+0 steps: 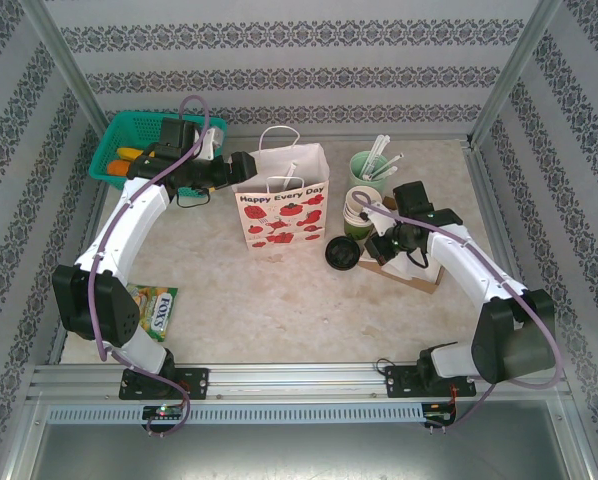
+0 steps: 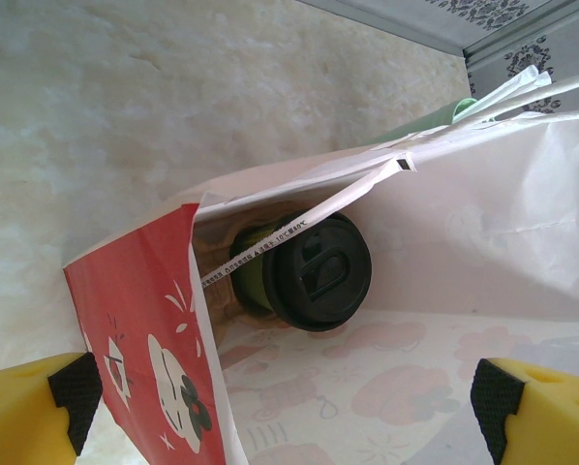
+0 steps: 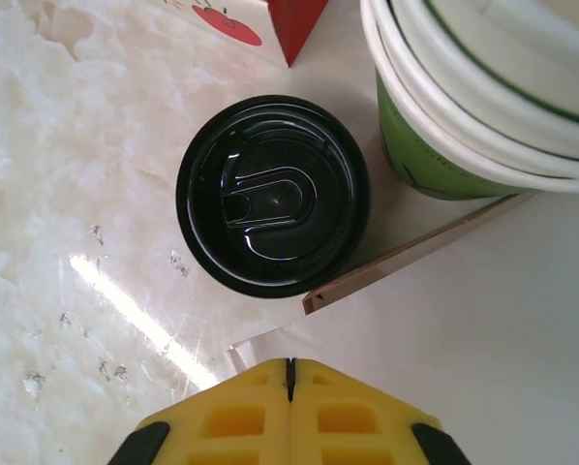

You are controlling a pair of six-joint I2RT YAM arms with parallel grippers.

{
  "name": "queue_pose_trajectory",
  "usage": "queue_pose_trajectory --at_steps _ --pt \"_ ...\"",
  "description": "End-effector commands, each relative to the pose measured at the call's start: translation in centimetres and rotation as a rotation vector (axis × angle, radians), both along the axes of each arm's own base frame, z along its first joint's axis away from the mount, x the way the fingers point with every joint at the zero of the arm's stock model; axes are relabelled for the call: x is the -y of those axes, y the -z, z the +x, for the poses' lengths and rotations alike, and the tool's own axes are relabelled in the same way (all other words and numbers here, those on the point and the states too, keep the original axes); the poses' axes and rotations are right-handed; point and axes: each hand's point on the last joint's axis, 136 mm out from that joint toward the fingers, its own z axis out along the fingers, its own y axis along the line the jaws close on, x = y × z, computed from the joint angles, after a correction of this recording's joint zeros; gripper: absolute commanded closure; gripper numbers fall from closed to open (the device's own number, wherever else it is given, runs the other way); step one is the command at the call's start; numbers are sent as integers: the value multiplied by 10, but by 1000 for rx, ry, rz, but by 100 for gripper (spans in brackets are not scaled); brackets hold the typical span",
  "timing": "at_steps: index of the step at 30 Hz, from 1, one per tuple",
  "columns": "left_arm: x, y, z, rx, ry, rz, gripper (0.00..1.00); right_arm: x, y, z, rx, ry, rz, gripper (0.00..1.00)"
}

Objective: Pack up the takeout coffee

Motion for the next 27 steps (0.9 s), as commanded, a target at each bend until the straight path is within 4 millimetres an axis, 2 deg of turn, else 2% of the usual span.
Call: queue_pose_trajectory --at_steps 1,2,3,5,6,7,14,21,23,27 --pt "0 -6 1 16 5 -19 0 -1 -4 5 -9 8 22 100" --pt "0 -6 1 16 6 -19 0 -1 -4 4 -9 7 23 100" --pt "1 -6 1 15 6 -19 0 -2 -4 3 -9 3 23 94" --pt "1 -6 2 18 6 -19 0 -5 -3 0 -14 -17 41 71" --pt "0 -6 1 17 6 -18 0 -9 -4 -3 -18 -39 58 64" --pt "0 -5 2 15 5 -19 0 -12 -3 -6 -23 -58 66 61" --pt "0 -5 1 15 5 -16 0 -15 18 -6 -68 -102 -31 59" --pt "-2 -4 0 12 0 -6 0 -14 24 -2 -79 -109 -64 59" --pt "-1 -4 0 12 0 -6 0 -13 24 -1 -81 -103 -69 62" --pt "-2 -4 1 12 -1 -7 0 -10 24 0 -80 -93 -77 75"
